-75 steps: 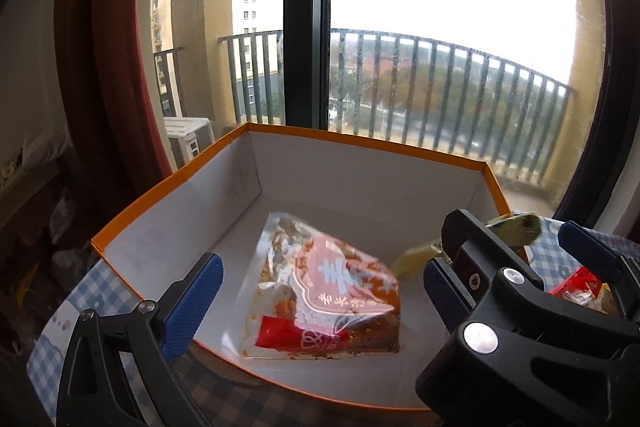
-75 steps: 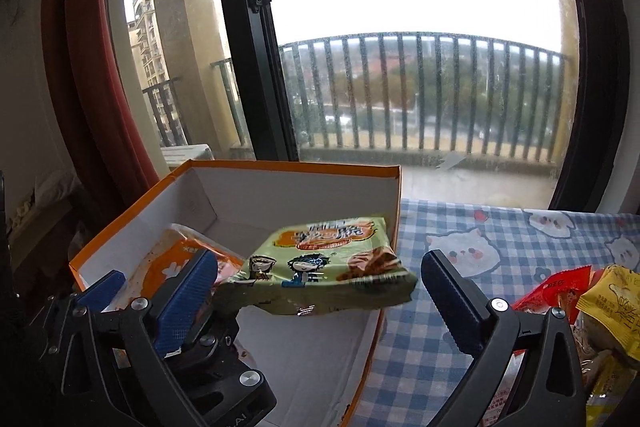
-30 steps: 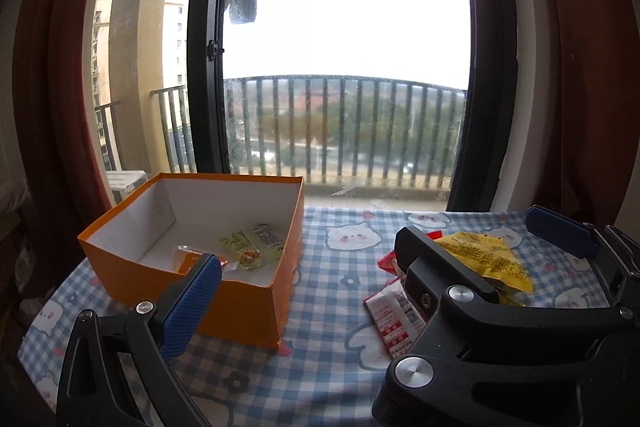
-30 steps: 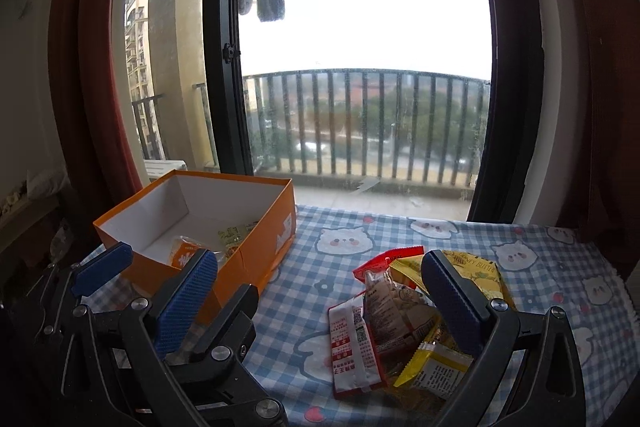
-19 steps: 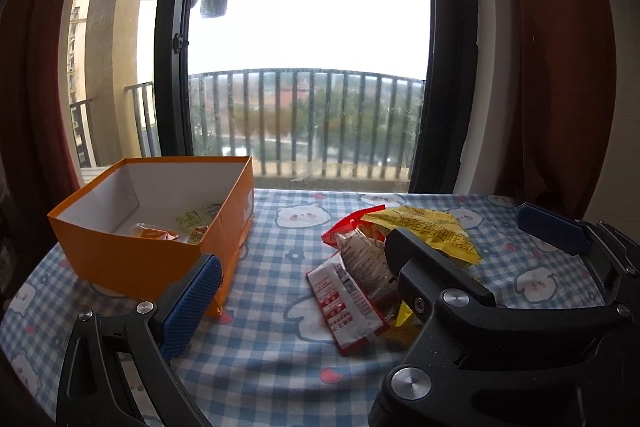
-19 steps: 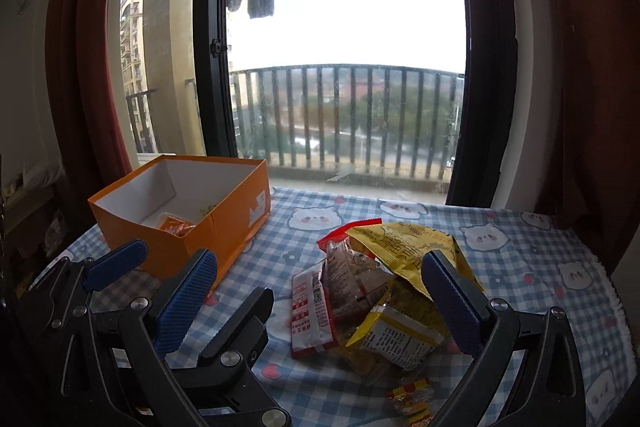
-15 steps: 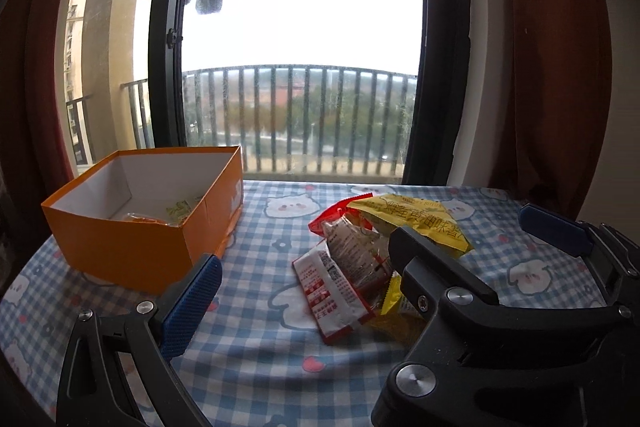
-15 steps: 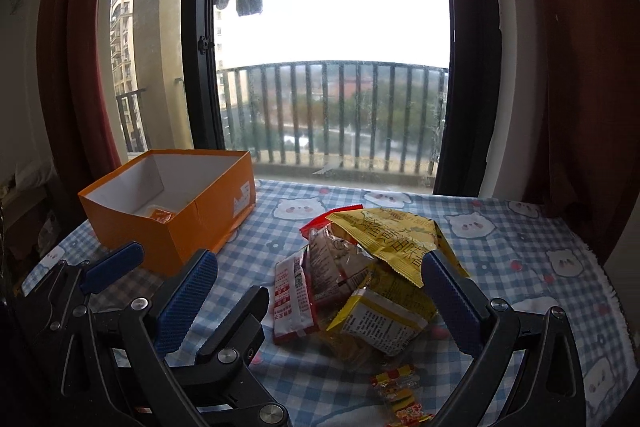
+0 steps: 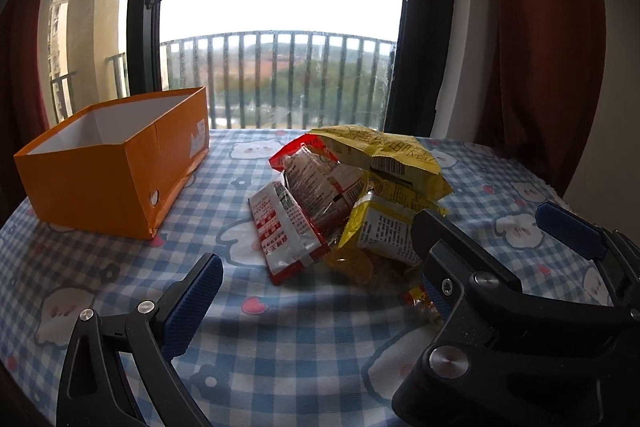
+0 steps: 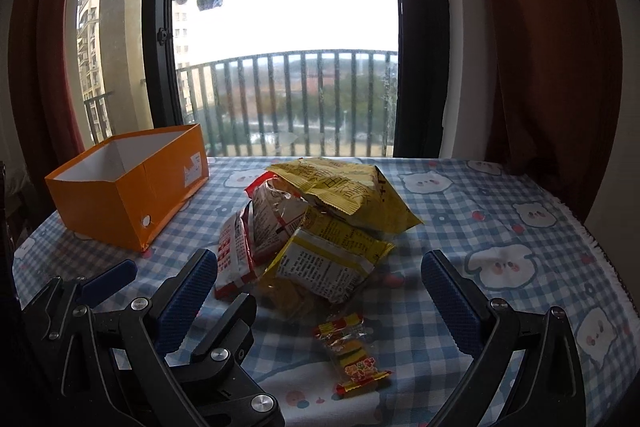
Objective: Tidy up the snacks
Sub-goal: 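Grasp the small striped candy packet with the right tool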
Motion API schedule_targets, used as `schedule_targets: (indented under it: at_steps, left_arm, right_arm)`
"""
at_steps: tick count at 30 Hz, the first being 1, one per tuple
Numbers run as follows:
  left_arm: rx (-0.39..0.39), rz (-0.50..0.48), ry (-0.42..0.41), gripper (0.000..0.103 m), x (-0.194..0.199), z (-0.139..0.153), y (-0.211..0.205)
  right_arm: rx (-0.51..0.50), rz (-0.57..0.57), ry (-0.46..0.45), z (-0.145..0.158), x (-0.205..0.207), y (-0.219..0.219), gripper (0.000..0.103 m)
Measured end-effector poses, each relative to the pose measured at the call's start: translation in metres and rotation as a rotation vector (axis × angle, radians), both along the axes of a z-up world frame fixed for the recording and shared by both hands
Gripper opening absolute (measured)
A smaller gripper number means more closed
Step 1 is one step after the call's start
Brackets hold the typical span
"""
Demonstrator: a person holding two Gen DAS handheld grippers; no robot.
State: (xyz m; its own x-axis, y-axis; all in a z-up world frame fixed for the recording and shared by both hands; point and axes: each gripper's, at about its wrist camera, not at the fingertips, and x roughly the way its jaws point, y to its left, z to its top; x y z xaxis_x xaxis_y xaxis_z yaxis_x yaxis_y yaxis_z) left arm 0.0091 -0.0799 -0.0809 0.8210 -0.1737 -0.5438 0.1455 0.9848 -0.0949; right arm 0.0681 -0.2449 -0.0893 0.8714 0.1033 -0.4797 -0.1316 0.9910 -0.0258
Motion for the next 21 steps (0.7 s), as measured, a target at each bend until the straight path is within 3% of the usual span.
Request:
schedule_targets:
  at_steps: [9,15,21]
  left_arm:
    - [0.075,0.015,0.087,0.094,0.012,-0.03,-0.018]
    - [0.087,-0.004,0.203,0.088,0.029,-0.05,-0.023]
    - [0.109,-0.01,0.286,0.088,0.037,-0.061,-0.025]
  right_arm:
    - [0.001,-0.031,0.087,-0.033,0.013,-0.016,0.103]
    - [0.027,-0.015,0.197,-0.057,0.028,-0.024,0.089]
    - [0.085,-0.018,0.294,-0.072,0.04,-0.031,0.079]
